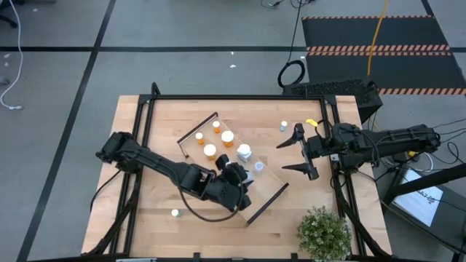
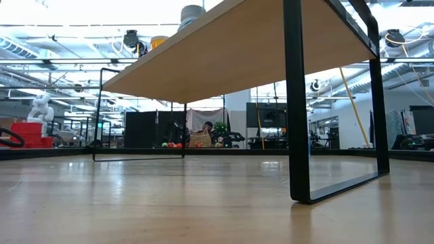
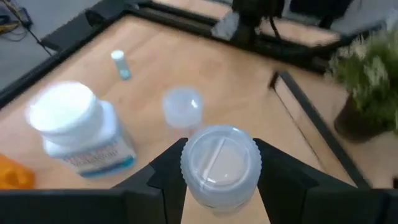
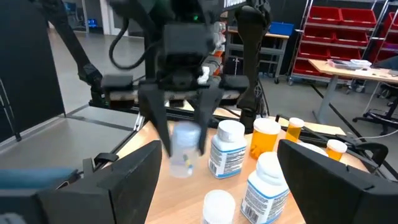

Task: Pick and place medicine bottles onto shelf by color
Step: Put the transparent pill bottle on the shelf aligned with the transparent pill bottle

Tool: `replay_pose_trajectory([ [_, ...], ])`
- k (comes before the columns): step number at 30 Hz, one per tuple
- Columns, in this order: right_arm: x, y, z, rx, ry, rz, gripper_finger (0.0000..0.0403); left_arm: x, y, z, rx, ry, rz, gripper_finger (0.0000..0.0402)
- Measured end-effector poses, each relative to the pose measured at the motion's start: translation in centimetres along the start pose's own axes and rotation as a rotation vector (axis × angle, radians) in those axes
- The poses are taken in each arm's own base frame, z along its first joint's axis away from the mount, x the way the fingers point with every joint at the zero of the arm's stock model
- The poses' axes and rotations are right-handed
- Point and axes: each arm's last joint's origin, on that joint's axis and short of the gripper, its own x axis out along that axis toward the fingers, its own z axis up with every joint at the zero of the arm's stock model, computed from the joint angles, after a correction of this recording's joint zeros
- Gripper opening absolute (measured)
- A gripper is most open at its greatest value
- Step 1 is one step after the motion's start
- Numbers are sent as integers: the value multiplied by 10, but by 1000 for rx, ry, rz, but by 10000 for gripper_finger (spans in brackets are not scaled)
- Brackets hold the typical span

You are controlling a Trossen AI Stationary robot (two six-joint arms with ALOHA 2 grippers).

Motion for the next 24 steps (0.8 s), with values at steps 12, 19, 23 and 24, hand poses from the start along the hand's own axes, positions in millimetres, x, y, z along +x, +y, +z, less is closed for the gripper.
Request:
replay_pose_trajectory([
  [12, 0, 0, 0, -25, -1, 0, 313, 7, -10, -25, 64, 83, 39, 169],
  [19, 0, 0, 0, -26, -1, 0, 313, 8, -10, -28, 43, 99, 63, 173],
  [23, 0, 0, 0, -26, -1, 0, 313, 8, -9, -29, 48, 104, 68, 179],
  [24, 0, 0, 0, -26, -1, 0, 313, 8, -9, -29, 52, 108, 71, 179],
])
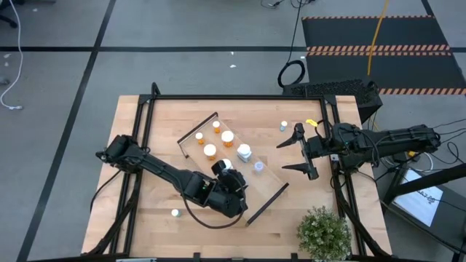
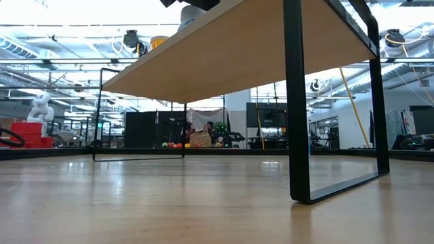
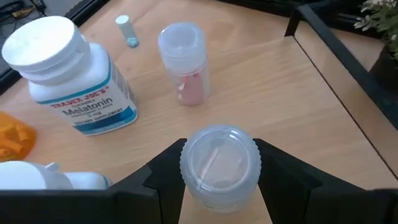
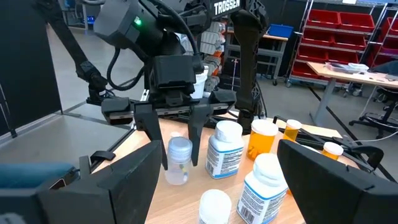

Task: Pick and place medicine bottles onto shelf by color
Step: Put the transparent pill bottle on the shelf aligned with the transparent pill bottle

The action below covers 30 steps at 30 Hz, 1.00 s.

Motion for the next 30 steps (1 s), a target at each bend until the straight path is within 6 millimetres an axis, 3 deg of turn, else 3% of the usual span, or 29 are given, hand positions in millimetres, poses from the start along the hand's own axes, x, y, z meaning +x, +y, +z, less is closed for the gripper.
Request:
replay_pose_trajectory([
  [8, 0, 0, 0, 0, 0, 0, 313, 7, 2, -10, 0, 13, 18, 169],
  [20, 0, 0, 0, 0, 0, 0, 313, 11, 2, -16, -1, 24, 10, 218],
  [30, 0, 0, 0, 0, 0, 0, 313, 11, 2, -15, -10, 19, 12, 230],
])
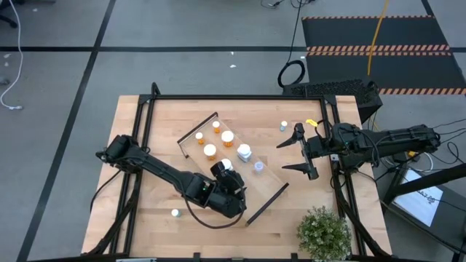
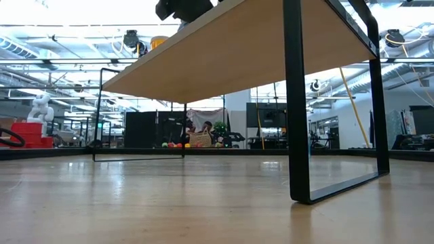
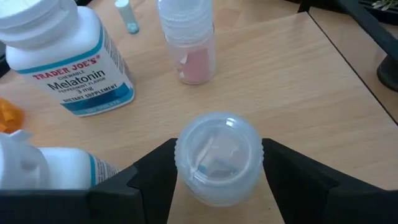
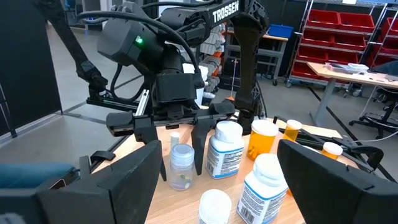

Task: Pick and place medicine bottles onto shelf by color
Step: Put the transparent pill bottle on the shelf aligned with the transparent pill bottle, then put the top blue pill bottle on the shelf

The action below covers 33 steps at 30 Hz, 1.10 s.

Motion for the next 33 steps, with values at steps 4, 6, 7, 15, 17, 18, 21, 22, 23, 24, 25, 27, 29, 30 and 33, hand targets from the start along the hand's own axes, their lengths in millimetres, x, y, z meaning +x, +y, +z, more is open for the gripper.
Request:
replay_pose_trajectory([
  [4, 0, 0, 0, 0, 0, 0, 313, -5, 2, 5, -17, -18, -11, 230],
  [6, 0, 0, 0, 0, 0, 0, 313, -8, 3, 6, -19, -21, -12, 230],
  [7, 0, 0, 0, 0, 0, 0, 313, -9, 4, 7, -21, -25, -13, 230],
  [15, 0, 0, 0, 0, 2, 1, 313, -21, 10, 18, -30, -73, -29, 230],
  [17, 0, 0, -1, 2, 11, 1, 313, -24, 10, 22, -41, -83, -44, 230],
  [18, 0, 0, -2, 3, 19, 2, 313, -28, 13, 24, -41, -88, -49, 230],
  [21, 0, 0, -3, 6, 30, 3, 313, -40, 18, 31, -47, -105, -75, 230],
  [22, 0, 0, -3, 8, 33, 3, 313, -46, 21, 34, -47, -114, -81, 230],
  [23, 0, 0, -3, 10, 33, 3, 313, -52, 25, 37, -44, -126, -89, 230],
  [24, 0, 0, -3, 15, 32, 3, 313, -57, 28, 40, -39, -139, -97, 230],
  [25, 0, 0, -3, 22, 33, 3, 313, -63, 31, 44, -37, -155, -102, 230],
  [27, 0, 0, -4, 34, 37, 2, 313, -73, 36, 49, -21, -182, -105, 230],
  [29, 0, 0, -6, 38, 64, -13, 313, -83, 41, 52, 6, -211, -97, 230],
  [30, 0, 0, -8, 46, 85, -29, 313, -88, 44, 54, 22, -231, -83, 230],
  [33, -1, -2, -16, 84, 166, -111, 313, -99, 50, 57, 90, -280, -24, 230],
])
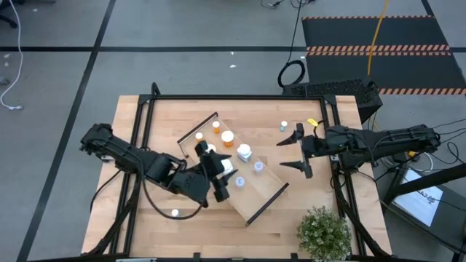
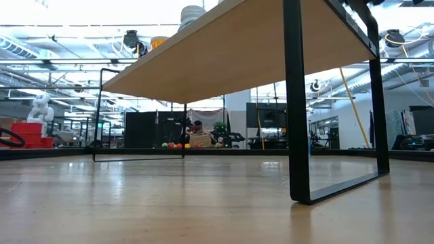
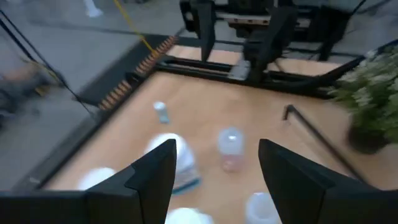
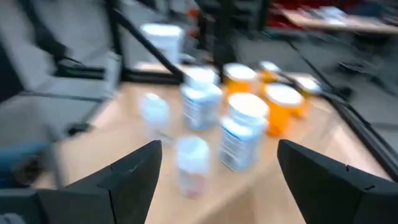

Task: Pick and place medicine bottles onto shelf by color
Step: Put the top blue pill bottle on the shelf

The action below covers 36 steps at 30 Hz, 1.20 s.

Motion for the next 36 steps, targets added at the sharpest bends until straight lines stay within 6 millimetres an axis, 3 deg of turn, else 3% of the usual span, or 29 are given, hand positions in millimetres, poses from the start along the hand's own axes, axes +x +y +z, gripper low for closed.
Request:
replay_pose_trajectory([
  [10, -4, -10, -18, 37, 181, -377, 313, -11, 36, -3, 147, 47, 160, 230],
  [18, -4, -27, -33, 79, 251, -549, 313, -31, 73, -43, 63, -1, 189, 230],
  [22, 0, -44, -48, 157, 312, -629, 313, -40, 90, -61, 43, -70, 167, 230],
  [28, 17, -73, -68, 242, 387, -586, 313, -57, 114, -76, 1, -122, 138, 230],
  [33, 25, -104, -82, 247, 446, -521, 313, -65, 124, -86, -10, -123, 101, 230],
  [36, 25, -123, -89, 295, 464, -577, 313, -65, 126, -92, -14, -118, 102, 230],
])
